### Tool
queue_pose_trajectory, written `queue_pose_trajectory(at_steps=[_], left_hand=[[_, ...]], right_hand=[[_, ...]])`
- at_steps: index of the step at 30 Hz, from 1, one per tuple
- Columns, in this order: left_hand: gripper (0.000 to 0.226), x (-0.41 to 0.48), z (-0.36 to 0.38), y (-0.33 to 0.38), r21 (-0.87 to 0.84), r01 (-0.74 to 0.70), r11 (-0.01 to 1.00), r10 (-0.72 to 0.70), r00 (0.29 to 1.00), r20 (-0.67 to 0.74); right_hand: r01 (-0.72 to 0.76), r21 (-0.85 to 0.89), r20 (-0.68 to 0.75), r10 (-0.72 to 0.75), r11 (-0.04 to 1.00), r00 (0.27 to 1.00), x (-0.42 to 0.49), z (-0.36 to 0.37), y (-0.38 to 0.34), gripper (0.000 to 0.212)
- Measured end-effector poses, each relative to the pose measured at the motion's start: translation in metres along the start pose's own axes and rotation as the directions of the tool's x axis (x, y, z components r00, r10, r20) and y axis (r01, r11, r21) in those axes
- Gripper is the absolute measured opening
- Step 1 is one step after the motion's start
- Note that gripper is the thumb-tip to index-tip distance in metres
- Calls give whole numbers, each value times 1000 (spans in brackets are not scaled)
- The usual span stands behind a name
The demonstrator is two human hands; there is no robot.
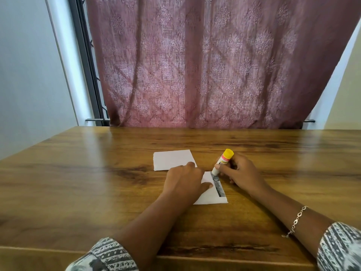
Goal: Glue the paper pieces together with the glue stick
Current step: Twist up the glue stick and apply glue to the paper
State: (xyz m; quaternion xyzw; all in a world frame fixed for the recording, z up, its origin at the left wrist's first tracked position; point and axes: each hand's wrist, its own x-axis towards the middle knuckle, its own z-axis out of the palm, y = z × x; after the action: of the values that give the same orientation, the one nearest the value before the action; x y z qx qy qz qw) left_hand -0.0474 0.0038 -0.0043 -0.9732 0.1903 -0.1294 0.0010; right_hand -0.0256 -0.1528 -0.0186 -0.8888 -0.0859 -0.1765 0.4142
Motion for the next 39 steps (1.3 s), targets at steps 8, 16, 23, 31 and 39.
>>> queue_pose_trajectory(at_steps=[8, 16, 23, 31, 39], left_hand=[[50, 1, 1, 0, -1, 2, 1000, -2, 1000, -7], [50, 0, 1, -1, 3, -4, 1000, 4, 1000, -12], [51, 1, 3, -1, 8, 5, 1000, -5, 1000, -26], [51, 0, 3, -1, 8, 5, 1000, -4, 999, -36], [51, 1, 5, -3, 8, 1, 1000, -1, 999, -34]], right_hand=[[28, 19, 3, -28, 999, 1000, -13, -4, -3, 23], [39, 23, 34, -40, 999, 999, -27, -9, -5, 24], [54, 84, 56, -59, 995, 997, -40, -14, -8, 21], [32, 110, 101, -44, 993, 994, -52, -20, -11, 19], [29, 148, 126, -48, 989, 991, -59, -23, -10, 18]])
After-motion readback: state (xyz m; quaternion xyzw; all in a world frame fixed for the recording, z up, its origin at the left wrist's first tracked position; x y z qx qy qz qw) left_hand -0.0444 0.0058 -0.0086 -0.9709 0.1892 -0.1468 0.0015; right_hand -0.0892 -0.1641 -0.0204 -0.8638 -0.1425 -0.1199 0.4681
